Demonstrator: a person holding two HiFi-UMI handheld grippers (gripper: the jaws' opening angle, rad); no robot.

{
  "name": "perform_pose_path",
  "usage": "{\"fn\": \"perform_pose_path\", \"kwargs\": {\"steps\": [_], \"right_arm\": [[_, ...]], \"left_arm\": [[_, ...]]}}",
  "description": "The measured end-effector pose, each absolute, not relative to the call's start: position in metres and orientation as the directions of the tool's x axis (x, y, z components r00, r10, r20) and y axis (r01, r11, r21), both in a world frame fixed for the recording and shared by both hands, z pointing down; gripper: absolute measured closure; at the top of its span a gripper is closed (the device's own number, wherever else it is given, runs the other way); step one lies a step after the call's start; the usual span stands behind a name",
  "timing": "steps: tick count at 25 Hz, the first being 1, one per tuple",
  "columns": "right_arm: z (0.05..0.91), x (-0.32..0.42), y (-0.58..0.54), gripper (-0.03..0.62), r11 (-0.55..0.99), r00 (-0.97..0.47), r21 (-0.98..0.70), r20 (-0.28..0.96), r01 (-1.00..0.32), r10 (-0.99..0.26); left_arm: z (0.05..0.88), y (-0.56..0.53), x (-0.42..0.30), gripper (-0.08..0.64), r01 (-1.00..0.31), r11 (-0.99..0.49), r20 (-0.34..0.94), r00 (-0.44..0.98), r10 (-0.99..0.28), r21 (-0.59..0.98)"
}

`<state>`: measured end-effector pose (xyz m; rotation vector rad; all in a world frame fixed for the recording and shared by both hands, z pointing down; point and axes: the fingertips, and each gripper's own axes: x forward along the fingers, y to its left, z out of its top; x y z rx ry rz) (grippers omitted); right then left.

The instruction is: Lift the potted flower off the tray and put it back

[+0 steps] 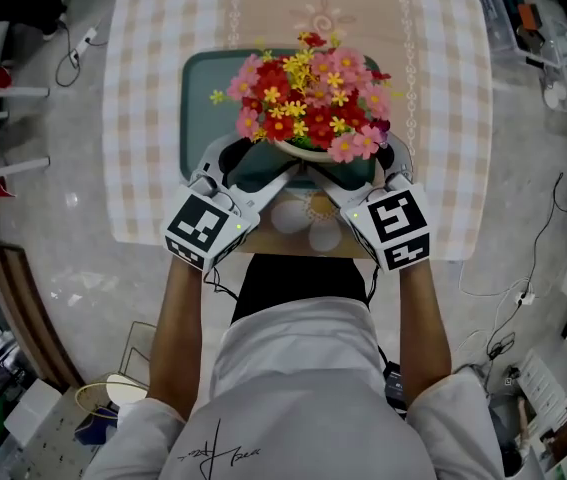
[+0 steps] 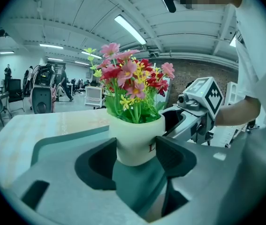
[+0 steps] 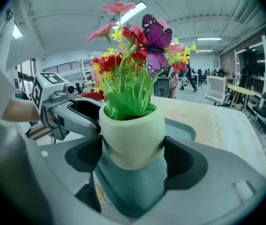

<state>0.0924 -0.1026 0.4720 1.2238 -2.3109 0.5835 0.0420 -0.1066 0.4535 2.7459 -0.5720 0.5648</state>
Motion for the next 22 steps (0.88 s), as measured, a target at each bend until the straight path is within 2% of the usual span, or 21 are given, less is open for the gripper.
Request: {"fn": "perform_pose_path", "kwargs": {"steps": [14,22], "right_arm": [[0.432,0.063,-0.064,0.175,0.527,-0.506,-0.136,0.554,-0.839,-0.662],[0.438,0.061,-0.063,0.175,0.528,-0.499,-0.129,0.566,-0.839,-0.656]], "left_arm": [[0.417,-0.066,0.011,0.298,-0.443,-0.881,0.434,0.835,-0.338,0.166],[0.418,-0.066,0.009,0.298,-0.448,-0.877,0.418,0.84,-0.346,0.175]]}}
